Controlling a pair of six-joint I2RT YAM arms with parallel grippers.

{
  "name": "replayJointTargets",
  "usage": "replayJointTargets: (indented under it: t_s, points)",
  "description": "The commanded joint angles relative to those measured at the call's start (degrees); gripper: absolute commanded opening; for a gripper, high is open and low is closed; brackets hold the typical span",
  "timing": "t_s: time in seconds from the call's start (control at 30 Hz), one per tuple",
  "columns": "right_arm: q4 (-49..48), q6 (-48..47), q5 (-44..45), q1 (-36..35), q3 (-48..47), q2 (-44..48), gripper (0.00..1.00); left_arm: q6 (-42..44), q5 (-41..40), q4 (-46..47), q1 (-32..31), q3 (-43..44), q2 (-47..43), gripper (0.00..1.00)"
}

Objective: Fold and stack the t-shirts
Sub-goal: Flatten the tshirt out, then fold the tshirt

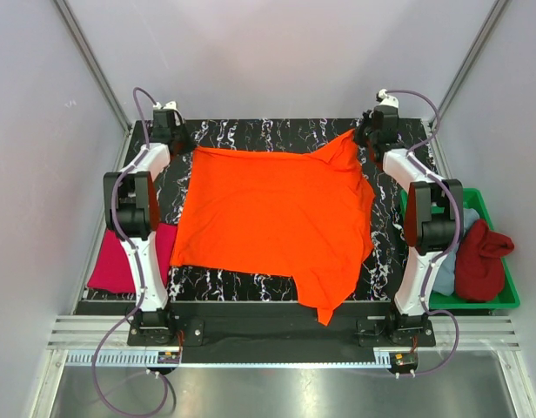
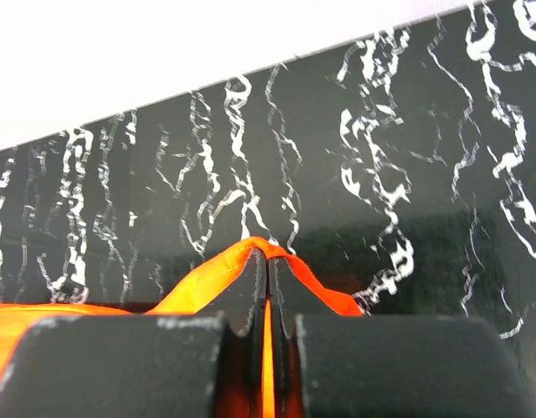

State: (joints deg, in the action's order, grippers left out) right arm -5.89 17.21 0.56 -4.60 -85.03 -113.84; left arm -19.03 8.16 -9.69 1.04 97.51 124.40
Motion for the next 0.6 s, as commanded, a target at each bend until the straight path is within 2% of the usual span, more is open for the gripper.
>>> replayJointTargets:
  t_s: [0.0,0.13,0.33,0.37,0.57]
  points:
    - [1.7,-1.7,-1.6,0.3,-4.6,0.4,0.00,-2.2,4.4,2.1,1.7,2.3,-0.1,0.00]
    - [4.3,1.2,-2.7,0.3,-3.9,2.3,0.00,-4.9,7.0,0.6,2.6,0.8,-0.6,0.00]
    - [14.9,9.0,-5.7,0.3,-1.3,7.5,0.00,-9.4,11.4,-5.0,3.2,0.3,-1.8,0.00]
    - [18.6,9.8,-5.9,0.3,-0.8,9.4,0.00,-9.9,12.1,-5.3,3.2,-0.4,-2.2,0.00]
    - [26.1,16.3,-9.5,0.3,6.8,19.2,0.00,-11.1,14.3,-10.5,3.3,-5.4,-7.5,0.00]
